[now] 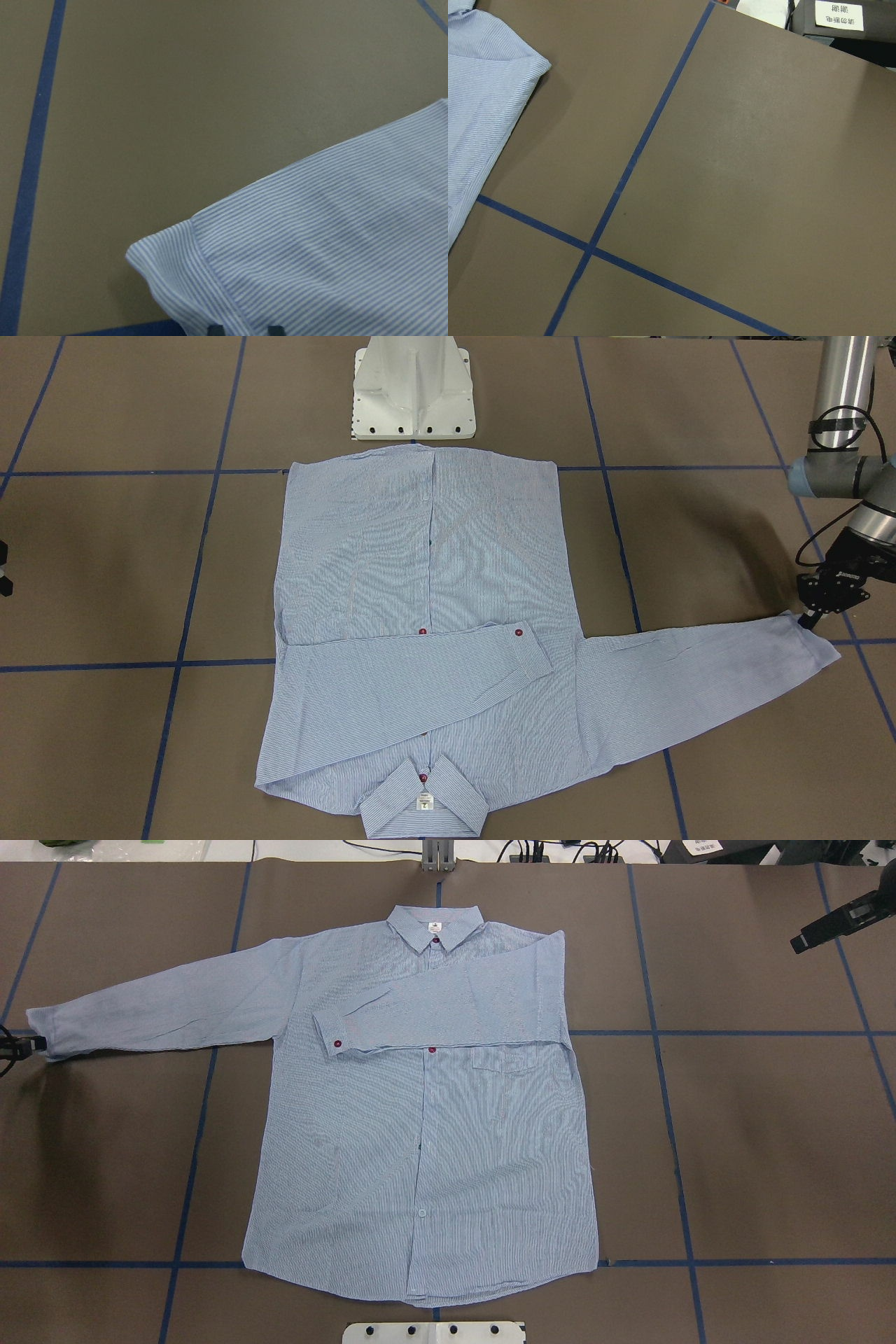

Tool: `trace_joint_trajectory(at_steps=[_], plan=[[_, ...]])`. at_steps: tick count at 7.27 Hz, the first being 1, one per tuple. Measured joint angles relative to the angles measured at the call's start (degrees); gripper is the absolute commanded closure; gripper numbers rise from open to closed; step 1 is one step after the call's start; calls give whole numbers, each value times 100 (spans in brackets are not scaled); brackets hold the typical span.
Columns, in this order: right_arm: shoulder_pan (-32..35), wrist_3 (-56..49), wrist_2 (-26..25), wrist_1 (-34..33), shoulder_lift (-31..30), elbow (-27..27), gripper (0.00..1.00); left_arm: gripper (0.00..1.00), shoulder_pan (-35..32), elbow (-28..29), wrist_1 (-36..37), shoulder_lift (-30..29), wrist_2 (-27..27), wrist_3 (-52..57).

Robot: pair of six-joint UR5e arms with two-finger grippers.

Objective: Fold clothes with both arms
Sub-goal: 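Lower the left gripper to the cuff of the other sleeve and grasp, then carry the cuff with the left gripper across the shirt front and release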

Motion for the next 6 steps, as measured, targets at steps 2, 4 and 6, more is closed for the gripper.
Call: trace_joint_trajectory(at_steps=[2,4,6], plan=[[0,11,0,0,-8,3,0,100,-14,-358,102,57,-399,-8],[0,26,0,0,-17,7,0,100,-33,-819,227,6,-599,-28],[0,41,0,0,-21,5,0,100,-23,-1270,310,-264,-639,-41]])
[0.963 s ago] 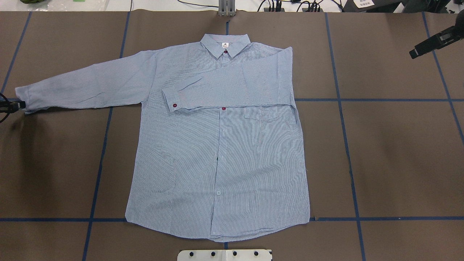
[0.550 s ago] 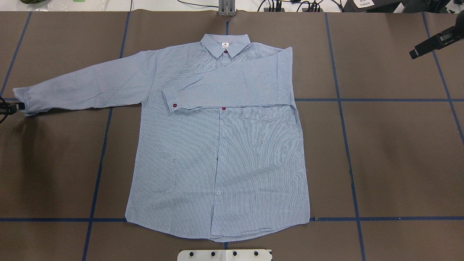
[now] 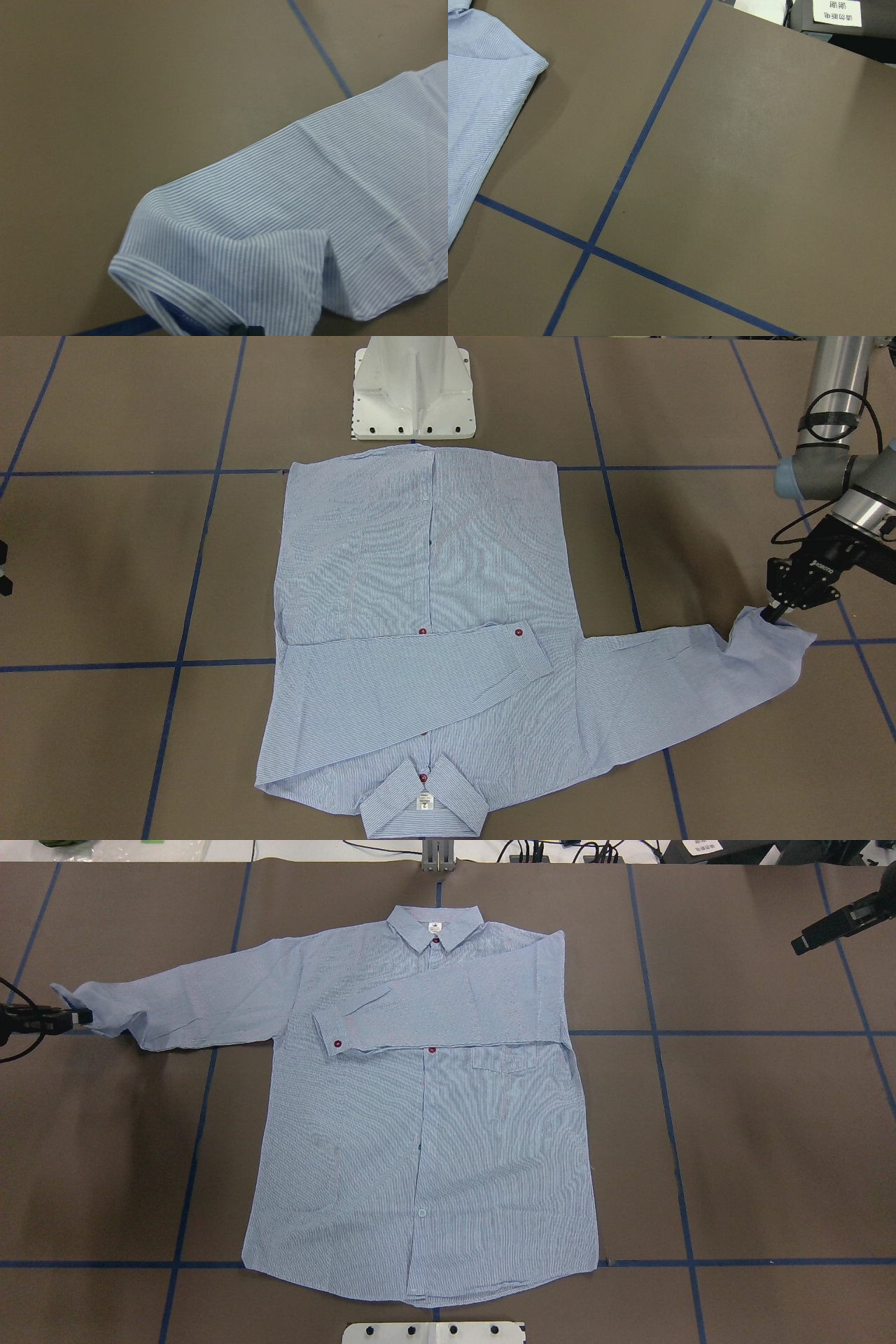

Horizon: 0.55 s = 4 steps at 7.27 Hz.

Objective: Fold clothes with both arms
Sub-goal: 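Carry the cuff with the left gripper across the shirt front and release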

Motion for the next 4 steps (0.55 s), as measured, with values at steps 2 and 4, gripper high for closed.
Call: trace_joint_trajectory(at_steps=[2,4], plan=[[0,3,0,0,4,-4,0,100,63,-203,649,-664,-136,-31],[0,7,0,0,2,0,0,100,580,-219,1367,-1528,-98,-482]])
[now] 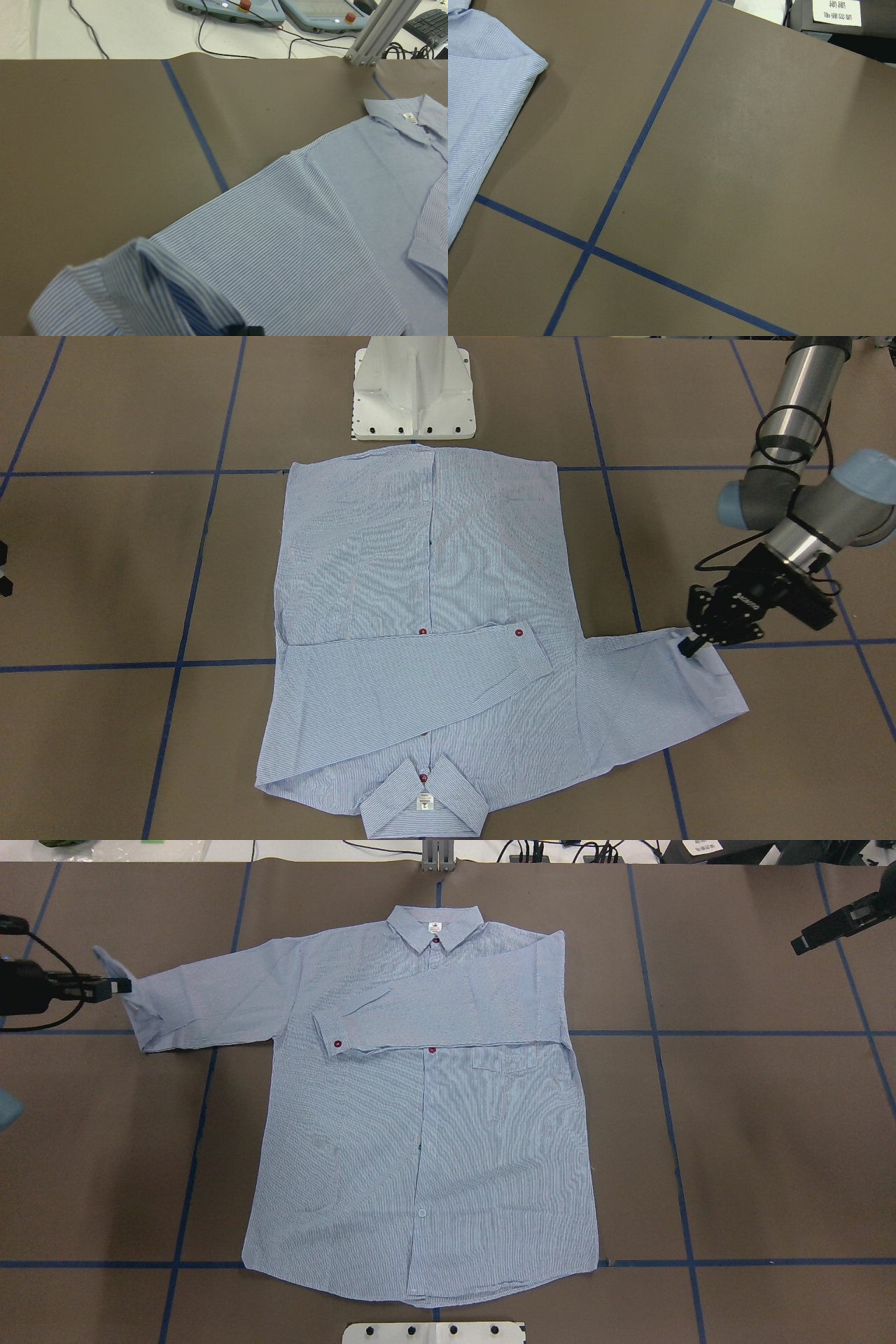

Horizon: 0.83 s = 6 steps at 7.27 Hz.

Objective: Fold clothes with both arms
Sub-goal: 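Carry the cuff with the left gripper across the shirt front and release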

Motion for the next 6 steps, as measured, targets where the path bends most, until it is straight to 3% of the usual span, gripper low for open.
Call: trace_joint_trajectory(at_steps=[3,6], plan=[[0,-4,0,0,-4,-3,0,100,1105,6,967,-1212,800,-1180],[0,2,0,0,-6,0,0,100,1665,2,1923,-2139,1364,-1847]])
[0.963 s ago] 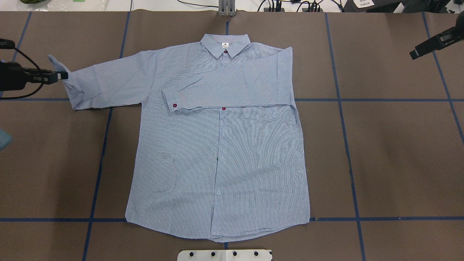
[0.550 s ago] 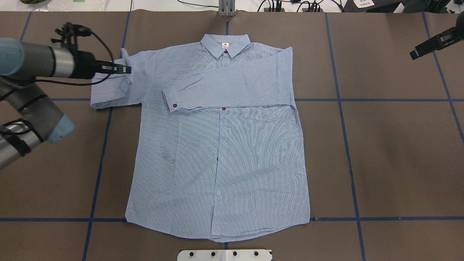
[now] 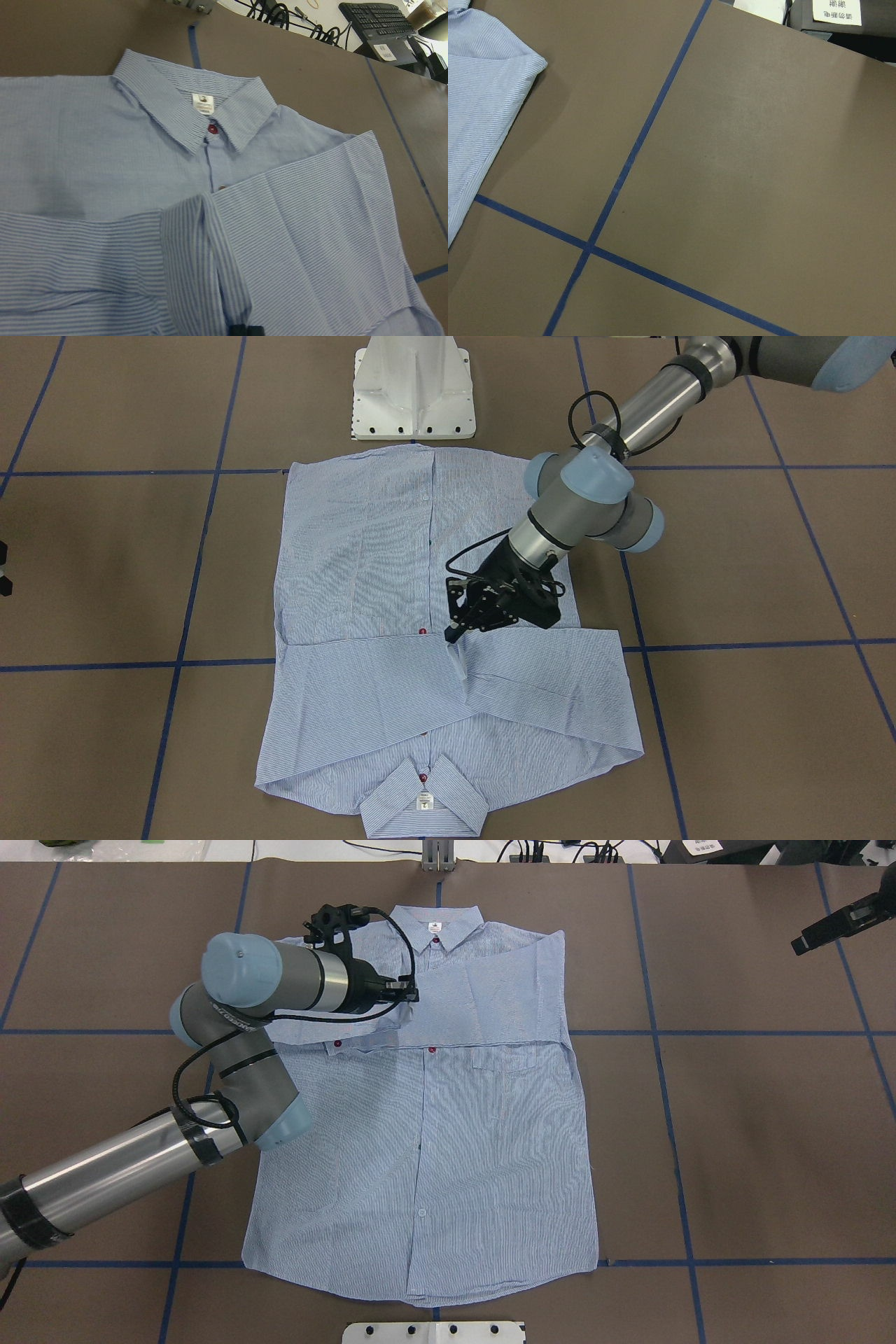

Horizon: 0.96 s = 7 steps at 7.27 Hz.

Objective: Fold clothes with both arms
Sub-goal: 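Carry the cuff with the left gripper across the shirt front and release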

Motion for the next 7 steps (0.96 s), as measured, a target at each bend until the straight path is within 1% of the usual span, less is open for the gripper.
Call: trace_joint_trajectory(at_steps=[3,7], plan=[[0,75,0,6,7,4,0,100,359,10,585,-477,438,-222],[0,93,0,3,9,11,0,100,886,61,803,-770,1014,-319]])
